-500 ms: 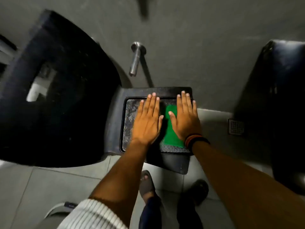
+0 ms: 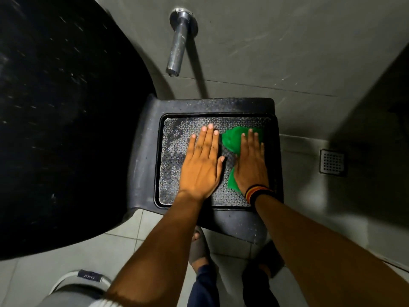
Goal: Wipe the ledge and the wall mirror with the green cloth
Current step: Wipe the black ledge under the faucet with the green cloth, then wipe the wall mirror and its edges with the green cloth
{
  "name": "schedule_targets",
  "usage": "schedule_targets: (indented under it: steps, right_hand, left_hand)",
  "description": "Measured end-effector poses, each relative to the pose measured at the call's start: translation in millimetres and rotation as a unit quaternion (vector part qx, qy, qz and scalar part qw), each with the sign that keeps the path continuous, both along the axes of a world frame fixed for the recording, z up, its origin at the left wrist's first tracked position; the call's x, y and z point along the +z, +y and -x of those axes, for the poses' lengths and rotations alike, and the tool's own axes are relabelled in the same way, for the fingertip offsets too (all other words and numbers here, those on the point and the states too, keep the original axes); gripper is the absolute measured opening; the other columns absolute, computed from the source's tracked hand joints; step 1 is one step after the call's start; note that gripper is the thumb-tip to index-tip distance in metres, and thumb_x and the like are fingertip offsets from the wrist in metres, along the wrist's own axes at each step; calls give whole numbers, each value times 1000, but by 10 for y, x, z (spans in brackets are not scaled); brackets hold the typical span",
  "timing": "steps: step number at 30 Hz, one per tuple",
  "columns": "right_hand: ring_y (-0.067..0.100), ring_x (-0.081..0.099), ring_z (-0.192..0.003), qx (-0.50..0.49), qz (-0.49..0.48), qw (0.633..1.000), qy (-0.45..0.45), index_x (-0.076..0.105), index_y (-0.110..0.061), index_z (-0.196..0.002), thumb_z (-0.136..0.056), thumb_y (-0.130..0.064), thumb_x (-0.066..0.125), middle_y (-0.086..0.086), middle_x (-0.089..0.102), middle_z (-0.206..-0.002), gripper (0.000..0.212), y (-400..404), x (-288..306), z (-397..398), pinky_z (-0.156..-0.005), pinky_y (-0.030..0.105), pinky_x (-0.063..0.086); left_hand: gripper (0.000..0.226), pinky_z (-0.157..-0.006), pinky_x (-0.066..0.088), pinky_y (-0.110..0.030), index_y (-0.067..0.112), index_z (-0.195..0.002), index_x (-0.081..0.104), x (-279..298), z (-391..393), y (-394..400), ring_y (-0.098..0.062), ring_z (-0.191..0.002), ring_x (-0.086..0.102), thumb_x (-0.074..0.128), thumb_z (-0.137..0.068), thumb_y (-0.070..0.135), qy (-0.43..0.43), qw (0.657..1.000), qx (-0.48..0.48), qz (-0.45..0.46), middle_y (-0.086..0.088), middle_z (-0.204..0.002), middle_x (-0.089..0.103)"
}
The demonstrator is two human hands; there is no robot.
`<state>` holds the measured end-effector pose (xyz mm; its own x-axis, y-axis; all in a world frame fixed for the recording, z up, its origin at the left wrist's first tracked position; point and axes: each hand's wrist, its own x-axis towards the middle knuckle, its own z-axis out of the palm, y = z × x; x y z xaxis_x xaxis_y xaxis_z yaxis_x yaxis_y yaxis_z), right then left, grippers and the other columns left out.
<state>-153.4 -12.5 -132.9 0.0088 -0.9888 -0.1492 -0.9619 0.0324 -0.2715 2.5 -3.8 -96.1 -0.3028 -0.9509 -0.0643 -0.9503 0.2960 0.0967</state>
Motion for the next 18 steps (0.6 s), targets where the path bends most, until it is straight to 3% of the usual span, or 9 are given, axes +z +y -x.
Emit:
schedule_targets:
  steps: [3,8,13,18]
  right_hand:
    - [33,7,-153,-9,13,998,-63,16,0,-155,-87,9,36,20,10,-165,71,-81,111,11,-125,44,7]
    - [35,16,-152,-2,59,994,-95,23,3,-152,-84,9,42,23,22,-161,71,-299,511,117,-124,48,15]
    - [33,21,-150,-19,129,984,-119,30,3,-150,-84,-4,25,21,27,-160,66,-635,1387,267,-123,47,18]
    - [26,11,-153,-25,233,966,-112,23,-1,-154,-80,7,37,16,17,-164,75,-946,2775,584,-125,44,13]
  left_hand:
    - [68,-130,4,-49,2,-164,6,72,18,-15,-30,-160,-4,16,-109,41,3,1000,-3,1,-17,-173,1]
    - [66,-130,10,-49,0,-163,18,417,107,-207,-31,-160,6,23,-108,36,37,998,-13,41,-18,-172,11]
    - [65,-129,14,-50,0,-162,21,1187,263,-508,-30,-160,9,32,-107,33,65,993,-34,98,-18,-172,15]
    - [68,-128,13,-47,0,-160,27,2485,588,-919,-29,-159,13,39,-104,34,69,976,-82,189,-18,-171,19]
